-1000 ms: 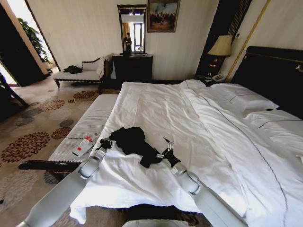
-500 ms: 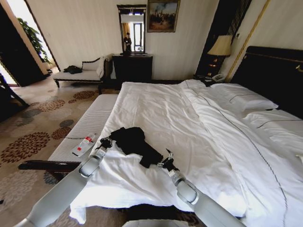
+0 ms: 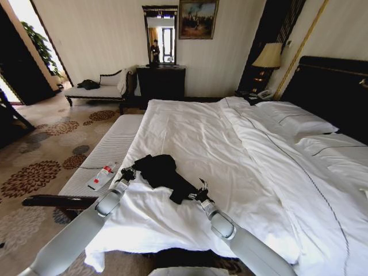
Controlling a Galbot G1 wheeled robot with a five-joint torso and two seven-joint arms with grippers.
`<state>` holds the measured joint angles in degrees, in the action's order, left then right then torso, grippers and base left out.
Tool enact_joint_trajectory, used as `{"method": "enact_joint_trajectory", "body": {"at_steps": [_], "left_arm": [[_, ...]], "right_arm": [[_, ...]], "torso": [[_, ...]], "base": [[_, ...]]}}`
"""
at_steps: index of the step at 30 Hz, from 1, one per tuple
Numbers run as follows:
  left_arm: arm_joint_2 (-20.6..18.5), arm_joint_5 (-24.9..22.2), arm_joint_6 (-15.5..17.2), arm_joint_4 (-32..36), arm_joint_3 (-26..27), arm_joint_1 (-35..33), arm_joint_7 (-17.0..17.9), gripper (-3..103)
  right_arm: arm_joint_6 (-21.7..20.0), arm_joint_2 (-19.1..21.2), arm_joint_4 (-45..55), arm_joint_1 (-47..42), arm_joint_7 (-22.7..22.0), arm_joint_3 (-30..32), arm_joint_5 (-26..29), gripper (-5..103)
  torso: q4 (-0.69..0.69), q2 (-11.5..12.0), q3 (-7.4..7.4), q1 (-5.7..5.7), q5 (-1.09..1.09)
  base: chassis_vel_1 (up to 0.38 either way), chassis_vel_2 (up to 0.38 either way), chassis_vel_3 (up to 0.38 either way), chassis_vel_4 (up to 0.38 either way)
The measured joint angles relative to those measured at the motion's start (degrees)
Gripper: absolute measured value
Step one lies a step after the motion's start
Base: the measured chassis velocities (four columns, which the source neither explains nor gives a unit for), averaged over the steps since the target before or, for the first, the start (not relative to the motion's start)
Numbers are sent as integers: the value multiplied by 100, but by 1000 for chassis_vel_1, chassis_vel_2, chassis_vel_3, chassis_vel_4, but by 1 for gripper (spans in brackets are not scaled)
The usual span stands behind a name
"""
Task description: Fold the clothes on the bed.
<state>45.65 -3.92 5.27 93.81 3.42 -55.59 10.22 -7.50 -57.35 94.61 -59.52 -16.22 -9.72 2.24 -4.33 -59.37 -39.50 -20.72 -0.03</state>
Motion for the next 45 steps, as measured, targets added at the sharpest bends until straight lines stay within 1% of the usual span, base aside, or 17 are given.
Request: {"method": "enact_joint_trajectory", "body": {"at_steps": [2, 3, 5, 6, 8, 10, 11, 12, 14, 15, 17, 18, 23, 29, 38, 39, 45], "left_arm": [[-16, 1, -3, 4, 20, -20, 2, 1], [-19, 1, -7, 4, 25, -23, 2, 1], [-19, 2, -13, 5, 29, -26, 2, 1], [-19, 4, -17, 5, 30, -26, 2, 1], [-16, 5, -19, 5, 30, -26, 2, 1], [-10, 5, -21, 6, 29, -19, 3, 1], [-10, 5, -21, 6, 29, -19, 3, 1], [-16, -2, -33, 10, 34, -5, 4, 1], [-20, -16, -37, 14, 49, 12, 5, 1], [-21, -22, -39, 14, 54, 24, 7, 1], [-22, -26, -41, 15, 55, 33, 7, 1], [-21, -34, -43, 14, 55, 44, 8, 1], [14, -84, -54, 43, 78, 75, 16, 1], [69, -524, -77, 266, 320, 213, 80, 1], [-8, -1839, 183, 1445, 1210, 162, 301, 1], [-8, -1839, 183, 1445, 1210, 162, 301, 1], [-113, -2879, 423, 2258, 1960, 172, 599, 1]], "right_arm": [[144, -15, -39, 11, 79, 11, -4, 80], [213, -25, -54, 16, 106, 15, -7, 70], [312, -41, -81, 23, 132, 19, -13, 70], [394, -60, -108, 29, 152, 20, -20, 59], [468, -103, -135, 42, 167, 24, -6, 59], [544, -141, -129, 41, 177, 41, 71, 37], [544, -141, -129, 41, 177, 41, 71, 37], [630, -159, -120, 13, 218, 89, 105, 26], [677, -178, -120, -27, 249, 141, 119, 26], [688, -184, -120, -45, 260, 167, 121, 15], [700, -189, -120, -64, 270, 190, 122, 15], [724, -198, -115, -91, 282, 228, 124, 5], [989, -249, -41, -169, 364, 414, 185, 1], [1339, -263, 579, -229, 441, 1041, 691, 0], [1290, 332, 2129, -484, 465, 2157, 2525, 0], [1290, 332, 2129, -484, 465, 2157, 2525, 0], [1587, 705, 2973, -738, 776, 2989, 2852, 0]], "torso": [[0, 0, 0, 0, 0], [0, 0, 0, 0, 0], [0, 0, 0, 0, 0], [0, 0, 0, 0, 0], [0, 0, 0, 0, 0], [0, 0, 0, 0, 0], [0, 0, 0, 0, 0], [1, 0, 0, 0, 0], [0, 0, 0, 0, 0], [0, 0, 0, 0, 0], [0, 0, 0, 0, 0], [0, 0, 0, 0, 0], [0, 0, 0, 0, 0], [1, 0, 0, 0, 1], [0, 0, 0, 0, 1], [0, 0, 0, 0, 1], [1, 0, 1, 0, 0]], "base": [[0, 0, 0, 0], [0, 0, 0, 0], [0, 0, 0, 0], [0, 0, 0, 0], [0, 0, 0, 0], [0, 0, 0, 0], [0, 0, 0, 0], [0, 0, 0, 0], [0, 0, 0, 0], [0, 0, 0, 0], [0, 0, 0, 0], [0, 0, 0, 0], [0, 0, 0, 0], [0, 0, 0, 0], [0, 0, 0, 0], [0, 0, 0, 0], [0, 0, 0, 0]]}}
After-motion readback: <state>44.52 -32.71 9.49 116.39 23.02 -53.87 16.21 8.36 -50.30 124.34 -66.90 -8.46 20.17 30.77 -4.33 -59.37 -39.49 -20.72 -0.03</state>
